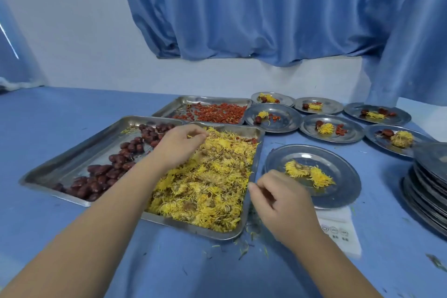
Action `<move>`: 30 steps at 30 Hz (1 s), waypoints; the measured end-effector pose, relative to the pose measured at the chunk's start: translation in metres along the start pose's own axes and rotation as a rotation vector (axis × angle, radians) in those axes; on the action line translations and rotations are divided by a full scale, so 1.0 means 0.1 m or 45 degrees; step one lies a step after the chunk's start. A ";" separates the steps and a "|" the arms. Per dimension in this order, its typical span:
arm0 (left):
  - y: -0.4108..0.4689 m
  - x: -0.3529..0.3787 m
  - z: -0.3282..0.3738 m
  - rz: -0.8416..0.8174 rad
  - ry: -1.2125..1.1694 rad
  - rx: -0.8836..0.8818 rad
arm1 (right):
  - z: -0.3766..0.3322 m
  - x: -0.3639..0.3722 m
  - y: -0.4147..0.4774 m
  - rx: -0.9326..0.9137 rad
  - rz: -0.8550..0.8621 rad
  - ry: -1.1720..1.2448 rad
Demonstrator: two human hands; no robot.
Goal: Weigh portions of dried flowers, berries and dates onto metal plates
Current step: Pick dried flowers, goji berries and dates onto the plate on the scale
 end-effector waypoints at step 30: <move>0.20 -0.83 -1.44 0.107 0.395 -0.346 | 0.18 0.09 -0.09 0.144 0.012 0.083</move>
Point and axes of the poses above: each hand's wrist, its own y-axis towards the middle knuckle, its own x-axis out of the palm, z = x × y, the point moved 5 cm from there along y, towards the middle knuckle, and after that the axes turned 4 degrees about z, right-handed, at the moved point
